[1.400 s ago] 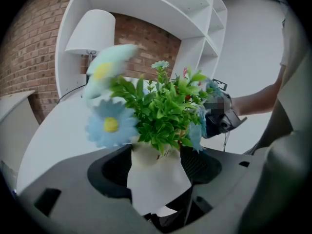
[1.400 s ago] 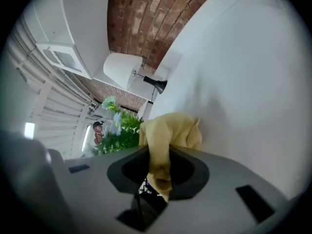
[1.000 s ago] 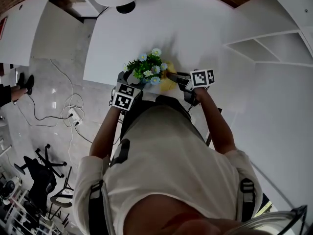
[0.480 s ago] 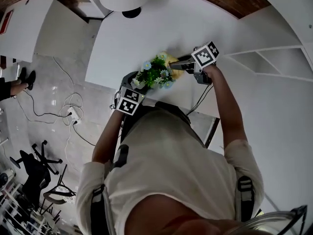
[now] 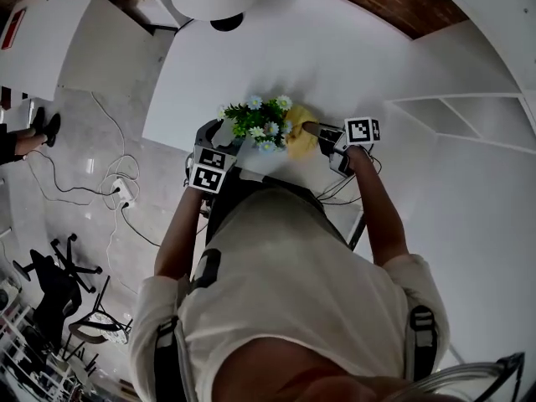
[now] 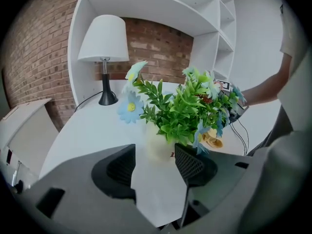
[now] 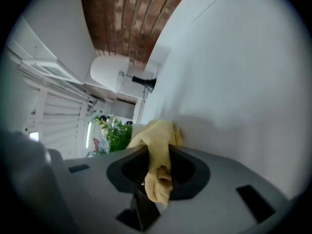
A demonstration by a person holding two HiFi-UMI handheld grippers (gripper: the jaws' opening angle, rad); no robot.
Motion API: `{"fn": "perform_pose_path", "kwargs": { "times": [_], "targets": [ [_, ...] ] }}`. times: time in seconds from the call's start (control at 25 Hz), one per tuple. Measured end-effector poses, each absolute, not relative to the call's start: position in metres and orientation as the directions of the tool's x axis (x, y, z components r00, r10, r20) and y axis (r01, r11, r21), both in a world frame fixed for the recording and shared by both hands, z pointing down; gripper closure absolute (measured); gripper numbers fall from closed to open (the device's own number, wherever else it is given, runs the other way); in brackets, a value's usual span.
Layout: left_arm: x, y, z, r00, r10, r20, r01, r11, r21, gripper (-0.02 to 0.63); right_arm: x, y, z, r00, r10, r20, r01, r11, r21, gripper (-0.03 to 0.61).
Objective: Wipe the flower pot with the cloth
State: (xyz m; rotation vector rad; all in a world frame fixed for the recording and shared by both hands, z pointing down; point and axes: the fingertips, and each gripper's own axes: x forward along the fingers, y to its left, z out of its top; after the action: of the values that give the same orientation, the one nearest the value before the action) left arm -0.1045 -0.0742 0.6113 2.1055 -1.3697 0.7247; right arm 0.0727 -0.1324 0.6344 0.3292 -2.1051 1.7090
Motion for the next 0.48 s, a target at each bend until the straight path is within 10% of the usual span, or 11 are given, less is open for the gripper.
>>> {"fn": "perform_pose_path", "kwargs": {
  "times": [0.28, 0.48],
  "targets": [
    [-0.113, -0.071, 0.610, 0.321, -0.653, 0.686, -0.939, -0.312, 0.142, 0.362, 0.109, -0.160, 0.573, -0.904, -0.119, 0.410, -0.425, 0.346, -0.837, 0.474],
    [-0.117, -0.073, 0.606, 0.320, -0.662, 0.678, -0.941, -0.308, 0.143, 0.362, 0.131, -0.147, 0.561, -0.634, -0.184, 0.751, -0.600, 0.730, -0.327, 0.472]
  ]
}}
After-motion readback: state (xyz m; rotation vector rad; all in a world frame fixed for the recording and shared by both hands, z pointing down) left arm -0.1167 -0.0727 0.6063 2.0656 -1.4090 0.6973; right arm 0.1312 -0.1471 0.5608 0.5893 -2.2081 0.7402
